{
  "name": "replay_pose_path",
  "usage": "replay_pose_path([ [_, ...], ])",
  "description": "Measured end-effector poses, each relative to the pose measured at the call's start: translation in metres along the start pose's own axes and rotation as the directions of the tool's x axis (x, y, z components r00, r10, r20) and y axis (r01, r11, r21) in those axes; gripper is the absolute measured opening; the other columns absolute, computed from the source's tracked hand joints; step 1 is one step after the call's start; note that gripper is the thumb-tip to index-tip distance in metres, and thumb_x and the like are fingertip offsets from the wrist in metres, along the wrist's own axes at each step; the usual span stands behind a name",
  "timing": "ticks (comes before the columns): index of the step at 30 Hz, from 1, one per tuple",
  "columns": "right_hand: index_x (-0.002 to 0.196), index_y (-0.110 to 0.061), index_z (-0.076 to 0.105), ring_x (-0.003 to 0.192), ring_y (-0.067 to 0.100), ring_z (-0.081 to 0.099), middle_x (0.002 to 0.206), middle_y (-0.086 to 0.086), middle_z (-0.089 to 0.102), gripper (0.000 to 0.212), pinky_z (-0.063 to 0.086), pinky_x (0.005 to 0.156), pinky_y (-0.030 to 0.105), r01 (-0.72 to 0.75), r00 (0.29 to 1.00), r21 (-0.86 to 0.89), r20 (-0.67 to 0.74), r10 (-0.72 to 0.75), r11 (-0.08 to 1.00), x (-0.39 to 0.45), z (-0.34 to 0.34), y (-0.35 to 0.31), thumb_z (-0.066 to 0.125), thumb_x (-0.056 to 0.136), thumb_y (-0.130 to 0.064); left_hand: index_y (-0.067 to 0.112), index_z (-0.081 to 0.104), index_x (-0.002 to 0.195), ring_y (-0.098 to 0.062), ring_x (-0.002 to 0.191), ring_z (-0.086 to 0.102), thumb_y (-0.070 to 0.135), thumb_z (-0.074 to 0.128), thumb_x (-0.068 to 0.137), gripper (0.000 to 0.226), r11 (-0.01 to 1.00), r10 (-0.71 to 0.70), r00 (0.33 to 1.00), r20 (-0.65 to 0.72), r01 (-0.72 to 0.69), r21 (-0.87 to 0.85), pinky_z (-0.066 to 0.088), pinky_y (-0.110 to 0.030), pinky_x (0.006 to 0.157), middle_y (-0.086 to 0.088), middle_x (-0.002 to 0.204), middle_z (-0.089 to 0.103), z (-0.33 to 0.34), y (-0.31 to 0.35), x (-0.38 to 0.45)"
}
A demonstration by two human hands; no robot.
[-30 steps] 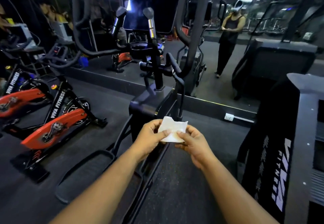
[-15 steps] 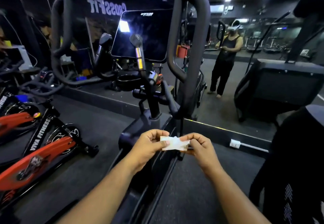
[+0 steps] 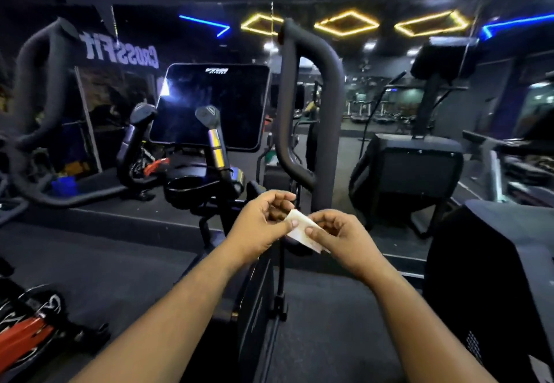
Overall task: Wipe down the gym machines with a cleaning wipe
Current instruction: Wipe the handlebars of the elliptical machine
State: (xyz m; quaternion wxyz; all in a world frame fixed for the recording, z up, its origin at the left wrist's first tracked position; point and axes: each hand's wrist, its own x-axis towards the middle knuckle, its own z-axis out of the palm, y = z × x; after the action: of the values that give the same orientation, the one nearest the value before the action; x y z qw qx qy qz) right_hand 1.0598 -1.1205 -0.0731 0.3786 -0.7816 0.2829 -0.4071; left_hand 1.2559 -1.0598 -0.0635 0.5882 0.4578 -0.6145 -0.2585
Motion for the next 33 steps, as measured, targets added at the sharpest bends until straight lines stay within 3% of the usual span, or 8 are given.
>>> replay_pose_path([
  [7,0.121,-0.031,0.064,0.096,0.004,0.069,0.103,-0.010,0.074,0.033,0.057,0.085,0.031,0.237,0.879,-0.234,-0.362,-0.311,0.943,0.059,-0.036,-0.054,0.064,0.096,-0.010,0.027,0.068,0.110,-0.011,0.095,0.066,0.019,0.076,0.087,0.025,0.940,0.291,0.950,-0.114,-0.262,0.217,0.055,-0.028,0.088,0.002,0.107,0.068,-0.010,0.033,0.064],
  [13,0.150,-0.026,0.049,0.119,0.021,0.065,0.146,0.003,0.057,0.052,0.058,0.089,0.035,0.335,0.682,-0.673,-0.309,-0.662,0.659,0.127,-0.071,-0.085,0.051,0.102,-0.006,0.028,0.057,0.136,-0.018,0.135,0.041,0.035,0.072,0.091,0.048,0.733,0.404,0.907,-0.118,-0.244,0.635,0.038,-0.046,0.114,0.007,0.140,0.045,-0.007,0.047,0.113],
  [17,0.157,-0.034,0.033,0.110,0.032,0.068,0.167,0.005,0.024,0.072,0.061,0.069,0.044,0.173,0.768,-0.842,-0.210,-0.605,0.511,0.166,-0.079,-0.083,0.053,0.098,0.001,0.030,0.019,0.161,-0.018,0.157,0.002,0.047,0.057,0.099,0.075,0.616,0.295,0.948,-0.114,-0.098,0.781,0.016,-0.049,0.126,0.002,0.170,0.002,0.000,0.045,0.133],
  [20,0.159,-0.031,0.028,0.146,0.029,0.039,0.169,0.001,0.014,0.062,0.053,0.099,0.050,0.158,0.816,-0.845,-0.179,-0.549,0.511,0.173,-0.077,-0.071,0.049,0.104,-0.013,0.028,-0.011,0.162,-0.015,0.153,-0.025,0.055,0.041,0.103,0.083,0.491,0.199,0.978,-0.062,-0.045,0.870,-0.001,-0.052,0.127,0.006,0.165,-0.031,0.004,0.041,0.146],
  [22,0.162,-0.033,0.015,0.157,0.022,0.009,0.170,-0.003,0.007,0.060,0.030,0.120,0.055,0.151,0.840,-0.829,-0.179,-0.512,0.538,0.167,-0.076,-0.062,0.039,0.108,-0.023,0.027,-0.021,0.159,-0.013,0.149,-0.034,0.058,0.036,0.103,0.085,0.447,0.159,0.986,-0.047,-0.029,0.894,-0.007,-0.053,0.126,0.008,0.159,-0.042,0.005,0.039,0.152],
  [26,0.159,-0.039,-0.015,0.154,0.010,-0.019,0.166,-0.015,-0.020,0.065,0.000,0.126,0.051,0.142,0.903,-0.826,-0.117,-0.413,0.545,0.156,-0.076,-0.049,0.025,0.108,-0.048,0.026,-0.032,0.154,-0.010,0.145,-0.040,0.059,0.033,0.103,0.089,0.418,0.181,0.982,-0.049,-0.032,0.908,-0.012,-0.052,0.125,0.012,0.152,-0.051,0.000,0.032,0.161],
  [31,0.162,-0.032,0.004,0.156,0.013,-0.012,0.170,-0.008,-0.005,0.057,0.012,0.126,0.054,0.198,0.862,-0.753,-0.172,-0.477,0.628,0.184,-0.088,-0.068,0.025,0.109,-0.038,0.029,-0.029,0.154,-0.013,0.154,-0.021,0.045,0.041,0.106,0.087,0.570,0.291,0.955,-0.048,-0.133,0.811,-0.003,-0.047,0.124,0.015,0.158,-0.043,-0.004,0.032,0.177],
  [33,0.162,-0.027,0.013,0.156,0.016,-0.012,0.170,-0.005,-0.005,0.056,0.012,0.126,0.054,0.194,0.838,-0.745,-0.213,-0.503,0.639,0.189,-0.089,-0.075,0.025,0.109,-0.037,0.027,-0.029,0.154,-0.015,0.154,-0.022,0.041,0.039,0.108,0.084,0.514,0.326,0.944,-0.057,-0.126,0.848,-0.004,-0.049,0.125,0.011,0.159,-0.042,-0.003,0.028,0.180],
])
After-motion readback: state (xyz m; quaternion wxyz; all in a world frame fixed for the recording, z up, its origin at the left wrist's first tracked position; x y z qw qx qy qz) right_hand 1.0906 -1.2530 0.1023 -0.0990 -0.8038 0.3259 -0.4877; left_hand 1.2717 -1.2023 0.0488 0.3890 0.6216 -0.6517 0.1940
